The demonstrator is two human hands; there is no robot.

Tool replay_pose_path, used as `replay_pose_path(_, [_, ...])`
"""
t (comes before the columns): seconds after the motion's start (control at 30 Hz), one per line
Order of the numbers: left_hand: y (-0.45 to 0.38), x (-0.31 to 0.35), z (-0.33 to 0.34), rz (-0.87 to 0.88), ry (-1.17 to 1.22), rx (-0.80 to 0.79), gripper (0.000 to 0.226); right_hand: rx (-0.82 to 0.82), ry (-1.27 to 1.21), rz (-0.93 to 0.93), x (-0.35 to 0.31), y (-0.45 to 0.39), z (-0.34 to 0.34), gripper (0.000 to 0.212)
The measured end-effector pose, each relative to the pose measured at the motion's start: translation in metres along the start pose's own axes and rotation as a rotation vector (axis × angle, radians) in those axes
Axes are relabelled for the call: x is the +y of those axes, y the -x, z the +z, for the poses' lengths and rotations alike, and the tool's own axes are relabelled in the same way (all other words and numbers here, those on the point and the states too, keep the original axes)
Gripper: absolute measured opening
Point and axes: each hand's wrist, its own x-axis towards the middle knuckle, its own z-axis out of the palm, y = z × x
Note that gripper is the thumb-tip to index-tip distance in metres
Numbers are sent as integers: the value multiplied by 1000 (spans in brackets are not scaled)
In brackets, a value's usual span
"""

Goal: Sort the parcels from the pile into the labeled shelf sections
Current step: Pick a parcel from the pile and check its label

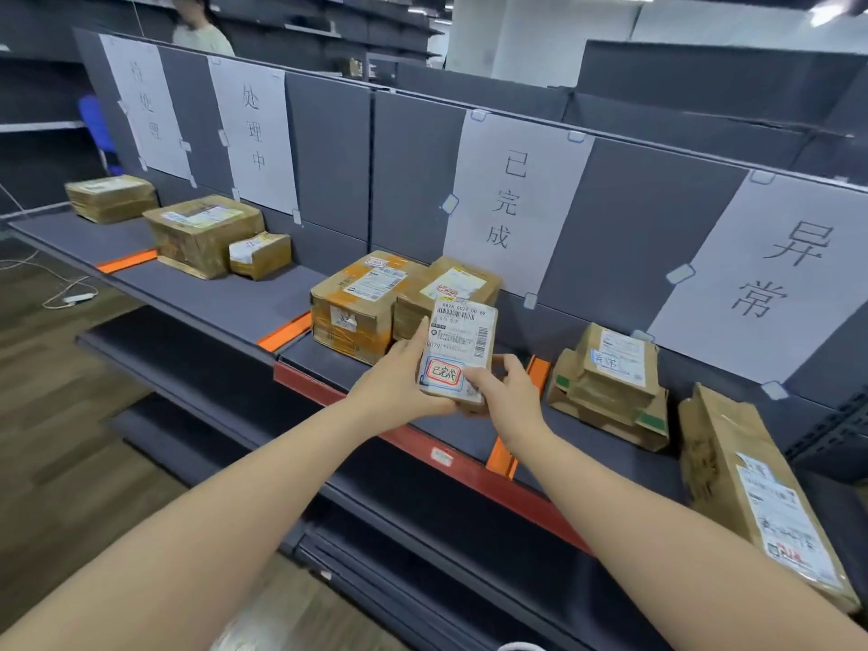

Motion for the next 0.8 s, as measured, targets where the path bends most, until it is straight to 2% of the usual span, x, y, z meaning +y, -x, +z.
replay_pose_path(0.17, [-28,-16,-17,25,-18,33,115,19,23,-36,-7,-31,17,15])
replay_pose_path(0.27, [-52,-22,-24,33,27,45,108,23,21,-53,-15,-55,25,25])
replay_pose_path(0.37, [-74,-25,-36,34,73,67,85,52,54,-78,-22,-82,33,38])
replay_pose_path(0.53, [-111,-39,-52,29,93,94,94,22,108,-98,-36,-123,43,22])
replay_pose_path(0.8, [-156,-67,-77,23,80,49,81,30,131,-35,-49,-166,69,41])
